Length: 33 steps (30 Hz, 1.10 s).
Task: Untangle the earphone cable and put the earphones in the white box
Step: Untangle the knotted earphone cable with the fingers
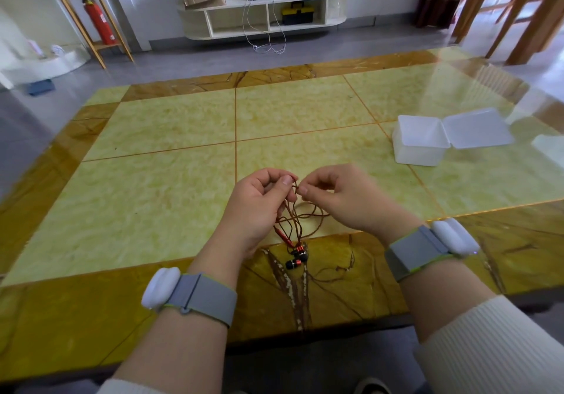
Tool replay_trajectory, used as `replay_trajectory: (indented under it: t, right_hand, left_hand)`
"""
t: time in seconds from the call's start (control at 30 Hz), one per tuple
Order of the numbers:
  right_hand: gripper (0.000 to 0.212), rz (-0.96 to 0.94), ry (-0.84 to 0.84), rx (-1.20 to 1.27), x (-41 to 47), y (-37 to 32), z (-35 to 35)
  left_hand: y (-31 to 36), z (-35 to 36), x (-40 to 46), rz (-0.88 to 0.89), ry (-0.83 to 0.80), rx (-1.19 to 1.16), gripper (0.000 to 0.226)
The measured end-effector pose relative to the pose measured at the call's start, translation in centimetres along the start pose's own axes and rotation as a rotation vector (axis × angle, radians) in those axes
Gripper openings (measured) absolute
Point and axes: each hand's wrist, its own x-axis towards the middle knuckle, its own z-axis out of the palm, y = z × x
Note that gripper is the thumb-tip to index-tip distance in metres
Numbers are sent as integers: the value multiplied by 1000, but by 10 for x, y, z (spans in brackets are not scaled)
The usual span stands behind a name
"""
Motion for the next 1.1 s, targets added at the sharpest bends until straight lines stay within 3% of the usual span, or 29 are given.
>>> replay_trajectory:
  t: [0.2, 0.3, 0.37, 0.47, 0.6, 0.7, 0.83, 0.9, 0.97, 1.1]
  right_hand:
    - [14, 196, 353, 125, 7, 1, -6]
    - [13, 251, 447, 82, 9, 8, -9]
    - [19, 192, 408, 30, 7, 8, -9]
    - [34, 23, 214, -27, 4, 5, -3]
    - [14, -41, 34, -4, 3, 4, 4]
    - [12, 4, 99, 78, 3, 2, 1]
    - [15, 198, 432, 196, 7, 4, -10]
    - [16, 233, 494, 168, 7, 8, -12]
    - [23, 166, 448, 88, 5, 9, -11]
    - [31, -24, 189, -16, 3, 2, -2]
  left_hand:
    - [0, 0, 1, -27, 17, -17, 18]
    - [-1, 0, 1, -35, 23, -10, 18]
    - [-1, -1, 2, -38, 26, -9, 17]
    - [-1, 0, 1, -28, 13, -12, 16]
    - [0, 1, 1, -6, -7, -25, 16]
    - [-1, -1, 1, -13, 13, -27, 17]
    - [-2, -2, 2, -28, 31, -25, 18]
    - [-2, -1, 2, -32, 33, -27, 18]
    - [-2, -1, 2, -29, 35, -34, 18]
    - [-2, 0, 2, -11, 21, -38, 18]
